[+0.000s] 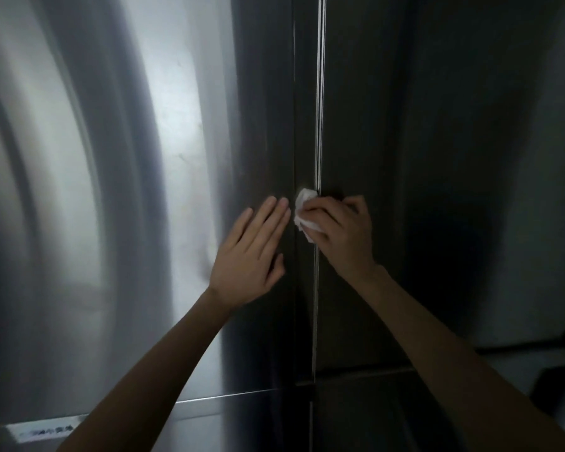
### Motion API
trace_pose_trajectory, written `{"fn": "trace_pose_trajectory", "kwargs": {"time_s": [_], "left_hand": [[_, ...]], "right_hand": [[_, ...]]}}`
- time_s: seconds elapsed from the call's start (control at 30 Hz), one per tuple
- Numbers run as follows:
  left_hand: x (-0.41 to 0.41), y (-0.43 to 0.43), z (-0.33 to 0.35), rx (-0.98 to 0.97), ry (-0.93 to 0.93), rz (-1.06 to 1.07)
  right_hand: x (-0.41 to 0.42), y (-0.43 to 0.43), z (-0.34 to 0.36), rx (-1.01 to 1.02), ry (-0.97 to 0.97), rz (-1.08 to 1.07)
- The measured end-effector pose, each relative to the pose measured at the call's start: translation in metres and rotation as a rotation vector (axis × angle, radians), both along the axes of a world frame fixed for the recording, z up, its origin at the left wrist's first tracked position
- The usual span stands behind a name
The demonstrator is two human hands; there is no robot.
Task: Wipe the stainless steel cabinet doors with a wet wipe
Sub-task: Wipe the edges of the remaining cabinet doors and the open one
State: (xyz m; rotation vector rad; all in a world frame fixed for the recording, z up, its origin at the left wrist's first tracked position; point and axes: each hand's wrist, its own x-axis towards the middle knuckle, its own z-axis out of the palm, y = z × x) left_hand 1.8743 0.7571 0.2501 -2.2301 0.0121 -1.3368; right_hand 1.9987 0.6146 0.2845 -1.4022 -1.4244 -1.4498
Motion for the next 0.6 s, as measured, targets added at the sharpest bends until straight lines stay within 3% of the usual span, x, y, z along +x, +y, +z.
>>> {"fn": "trace_pose_trajectory", "kwargs": {"time_s": [0.13, 0.27, 0.4, 0.53, 0.6], "left_hand": [[0.002, 0.001, -0.002, 0.007, -0.01, -0.01], [0.004, 0.004, -0.003, 0.036, -0.024, 0.024], [0.005, 0.004, -0.004, 0.043, -0.025, 0.011], [0.004, 0.004, -0.004, 0.029, -0.031, -0.027], [0.004, 0.004, -0.003, 0.022, -0.029, -0.045]], "right_hand": [[-0.008, 0.0, -0.078, -0.047, 0.17, 0.065], [-0.009, -0.018, -0.157, -0.282, 0.078, 0.022], [-0.002, -0.016, -0.123, -0.31, -0.033, 0.025], [0.002, -0.002, -0.06, -0.071, 0.084, 0.082], [-0.005, 0.004, -0.063, -0.003, 0.156, 0.111]]}}
